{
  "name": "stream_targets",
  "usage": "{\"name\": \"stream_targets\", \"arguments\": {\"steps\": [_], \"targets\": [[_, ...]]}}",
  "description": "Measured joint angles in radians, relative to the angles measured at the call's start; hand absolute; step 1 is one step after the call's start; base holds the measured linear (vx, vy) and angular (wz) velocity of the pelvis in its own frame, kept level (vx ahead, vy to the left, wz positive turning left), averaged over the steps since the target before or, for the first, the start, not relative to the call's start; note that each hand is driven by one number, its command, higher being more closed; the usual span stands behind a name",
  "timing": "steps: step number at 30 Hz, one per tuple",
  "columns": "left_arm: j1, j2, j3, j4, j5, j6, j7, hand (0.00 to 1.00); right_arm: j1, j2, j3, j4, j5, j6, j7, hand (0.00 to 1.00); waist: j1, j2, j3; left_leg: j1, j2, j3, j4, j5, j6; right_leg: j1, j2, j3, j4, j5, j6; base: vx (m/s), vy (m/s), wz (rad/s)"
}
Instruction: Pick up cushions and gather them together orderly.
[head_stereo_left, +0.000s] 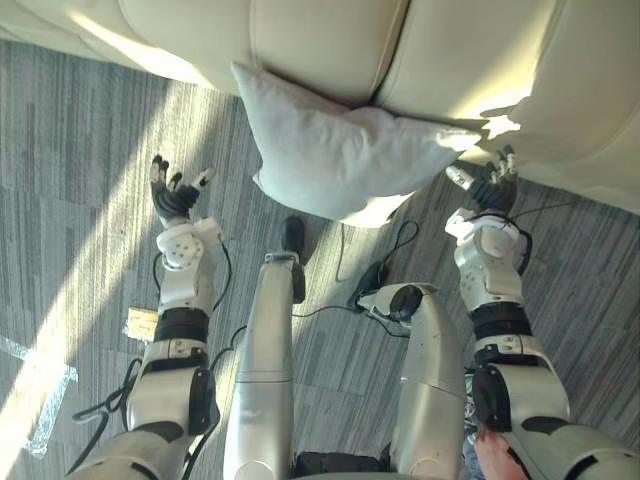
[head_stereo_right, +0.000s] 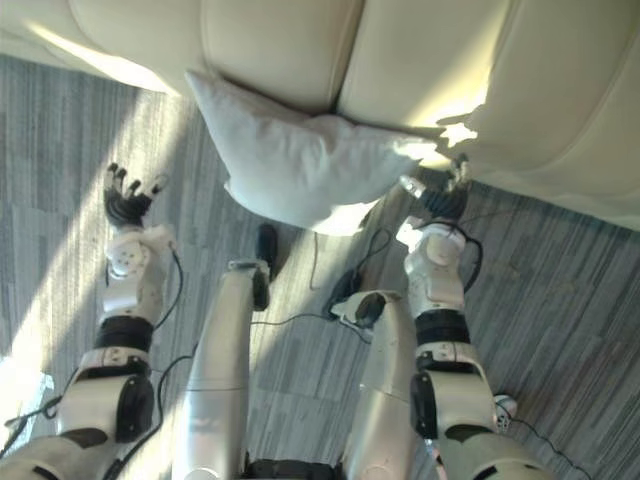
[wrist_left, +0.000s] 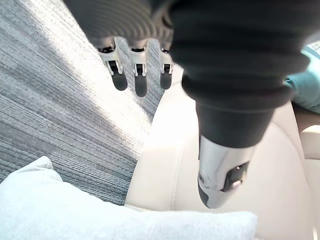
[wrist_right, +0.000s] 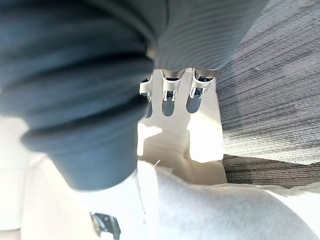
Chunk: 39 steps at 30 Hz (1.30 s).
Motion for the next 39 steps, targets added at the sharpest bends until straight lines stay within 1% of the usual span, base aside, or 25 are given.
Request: {"name": "stream_targets", "arguments": {"steps": [2,4,6,7,10,11,14,15,16,18,19,20,21,24,26,28,29,33,35,36,37,39], "targets": [[-0.045,0.007,-0.013,0.000,-0.003,0.000,0.018,0.00,-0.023,0.011,0.000,0.023,0.022,-0.003,-0.001,0.00,-0.013,-0.010,0.005,-0.030,0.001,0.004,0.000,0.007,0.001,-0.037,-0.001,0.006,0.011,0.003,-0.005,-0.10,-0.024,-0.02],[-0.082,0.024,-0.044,0.004,-0.011,-0.001,0.019,0.00,-0.035,0.023,-0.001,0.029,0.028,-0.009,-0.003,0.00,-0.020,-0.011,0.005,-0.058,0.008,0.007,0.001,0.015,0.003,-0.068,0.000,0.006,0.016,0.006,-0.011,-0.08,-0.024,-0.04],[-0.111,0.030,-0.055,0.010,-0.012,-0.002,0.021,0.00,-0.059,0.029,-0.001,0.049,0.034,-0.010,-0.003,0.00,-0.022,-0.011,0.006,-0.078,0.010,0.009,0.000,0.026,0.000,-0.093,0.000,0.008,0.021,0.011,-0.017,-0.08,-0.013,-0.06],[-0.143,0.036,-0.076,0.011,-0.011,-0.002,0.026,0.00,-0.082,0.033,-0.001,0.055,0.054,-0.010,-0.002,0.00,-0.024,-0.011,0.006,-0.099,0.011,0.009,-0.001,0.033,-0.002,-0.117,0.001,0.009,0.025,0.014,-0.021,-0.07,-0.002,-0.05],[-0.219,0.040,-0.113,0.047,-0.010,-0.003,0.035,0.00,-0.138,0.044,0.000,0.056,0.070,-0.011,0.002,0.00,-0.026,-0.012,0.006,-0.144,0.019,0.010,-0.001,0.045,-0.002,-0.167,0.003,0.010,0.031,0.021,-0.029,-0.07,0.006,-0.08],[-0.239,0.040,-0.120,0.052,-0.010,-0.002,0.035,0.00,-0.164,0.047,0.000,0.056,0.071,-0.012,0.004,0.00,-0.028,-0.012,0.006,-0.159,0.022,0.011,-0.001,0.053,0.005,-0.186,0.005,0.010,0.031,0.025,-0.031,-0.06,0.015,-0.12],[-0.274,0.041,-0.134,0.059,-0.008,-0.002,0.034,0.00,-0.217,0.061,0.000,0.055,0.071,-0.019,0.010,0.00,-0.030,-0.014,0.007,-0.191,0.030,0.014,0.000,0.058,0.004,-0.222,0.010,0.013,0.032,0.032,-0.037,-0.04,0.029,-0.13],[-0.292,0.044,-0.142,0.075,-0.008,-0.001,0.034,0.00,-0.239,0.080,0.000,0.055,0.071,-0.020,0.009,0.00,-0.030,-0.015,0.008,-0.204,0.037,0.015,0.003,0.059,0.004,-0.237,0.018,0.015,0.031,0.035,-0.037,-0.03,0.032,-0.16],[-0.308,0.046,-0.145,0.085,-0.008,0.001,0.034,0.00,-0.258,0.102,0.001,0.054,0.071,-0.020,0.009,0.00,-0.031,-0.024,0.012,-0.211,0.043,0.019,0.003,0.059,0.004,-0.249,0.022,0.020,0.031,0.037,-0.039,-0.03,0.032,-0.16],[-0.329,0.047,-0.145,0.093,-0.007,0.003,0.035,0.00,-0.278,0.130,0.001,0.052,0.071,-0.027,0.006,0.00,-0.036,-0.024,0.012,-0.224,0.046,0.019,0.003,0.060,0.002,-0.263,0.026,0.021,0.031,0.039,-0.042,-0.03,0.031,-0.10],[-0.341,0.047,-0.144,0.093,-0.008,0.004,0.037,0.00,-0.290,0.152,0.000,0.050,0.071,-0.030,0.002,1.00,-0.036,-0.024,0.012,-0.231,0.051,0.019,0.003,0.061,0.001,-0.271,0.034,0.023,0.028,0.041,-0.039,-0.03,0.030,-0.10],[-0.344,0.049,-0.144,0.093,-0.008,0.005,0.037,0.00,-0.293,0.156,0.000,0.049,0.071,-0.030,0.000,1.00,-0.036,-0.024,0.012,-0.233,0.053,0.018,0.003,0.061,0.000,-0.273,0.036,0.023,0.026,0.042,-0.039,-0.03,0.028,-0.10],[-0.353,0.048,-0.145,0.093,-0.008,0.006,0.039,1.00,-0.302,0.170,0.001,0.047,0.071,-0.031,-0.002,1.00,-0.037,-0.024,0.012,-0.237,0.055,0.019,0.002,0.061,-0.001,-0.279,0.038,0.023,0.025,0.043,-0.038,-0.03,0.022,-0.05],[-0.366,0.034,-0.153,0.076,-0.008,0.006,0.051,1.00,-0.310,0.191,0.001,0.018,0.071,-0.031,-0.002,1.00,-0.037,-0.024,0.012,-0.248,0.055,0.019,-0.001,0.064,-0.004,-0.291,0.037,0.024,0.026,0.043,-0.038,-0.02,0.019,-0.01],[-0.365,0.014,-0.151,0.055,-0.021,0.006,0.079,1.00,-0.306,0.194,0.001,0.010,0.071,-0.029,-0.005,1.00,-0.037,-0.024,0.012,-0.252,0.051,0.014,-0.003,0.066,-0.005,-0.293,0.036,0.021,0.026,0.043,-0.039,-0.03,0.023,0.05],[-0.363,0.002,-0.148,0.038,-0.050,0.006,0.097,1.00,-0.304,0.193,0.000,0.010,0.073,-0.029,-0.009,1.00,-0.038,-0.024,0.012,-0.252,0.047,0.012,-0.004,0.067,-0.006,-0.293,0.035,0.022,0.029,0.043,-0.039,-0.02,0.021,0.07],[-0.359,-0.016,-0.141,0.019,-0.082,0.006,0.110,1.00,-0.299,0.193,0.001,0.009,0.098,-0.029,-0.012,1.00,-0.038,-0.024,0.012,-0.251,0.043,0.009,-0.002,0.071,-0.006,-0.291,0.034,0.024,0.034,0.043,-0.039,-0.02,0.015,0.08],[-0.325,-0.060,-0.141,-0.019,-0.128,0.005,0.135,1.00,-0.262,0.193,0.004,0.007,0.140,-0.030,-0.013,1.00,-0.039,-0.024,0.012,-0.222,0.036,0.006,0.002,0.075,-0.006,-0.265,0.034,0.037,0.048,0.043,-0.038,-0.03,0.020,0.12],[-0.273,-0.090,-0.141,-0.060,-0.131,0.003,0.140,1.00,-0.217,0.193,0.019,0.001,0.177,-0.037,-0.012,1.00,-0.040,-0.024,0.011,-0.169,0.035,0.008,-0.002,0.075,-0.007,-0.215,0.034,0.040,0.045,0.042,-0.037,-0.07,0.022,0.07],[-0.243,-0.108,-0.143,-0.086,-0.131,0.000,0.141,1.00,-0.179,0.194,0.037,-0.030,0.186,-0.041,-0.013,1.00,-0.040,-0.024,0.011,-0.131,0.035,0.010,-0.012,0.075,-0.008,-0.180,0.035,0.042,0.037,0.042,-0.037,-0.07,0.015,0.06],[-0.226,-0.116,-0.144,-0.101,-0.131,-0.004,0.141,1.00,-0.159,0.194,0.050,-0.048,0.190,-0.048,-0.012,1.00,-0.042,-0.024,0.010,-0.107,0.035,0.011,-0.021,0.075,-0.012,-0.157,0.036,0.041,0.028,0.042,-0.037,-0.07,0.006,0.09],[-0.168,-0.140,-0.152,-0.162,-0.130,-0.021,0.141,1.00,-0.097,0.195,0.077,-0.120,0.210,-0.071,-0.012,1.00,-0.045,-0.026,0.008,-0.016,0.032,0.018,-0.078,0.084,-0.022,-0.078,0.038,0.040,-0.015,0.045,-0.028,-0.09,0.000,0.13]]}}
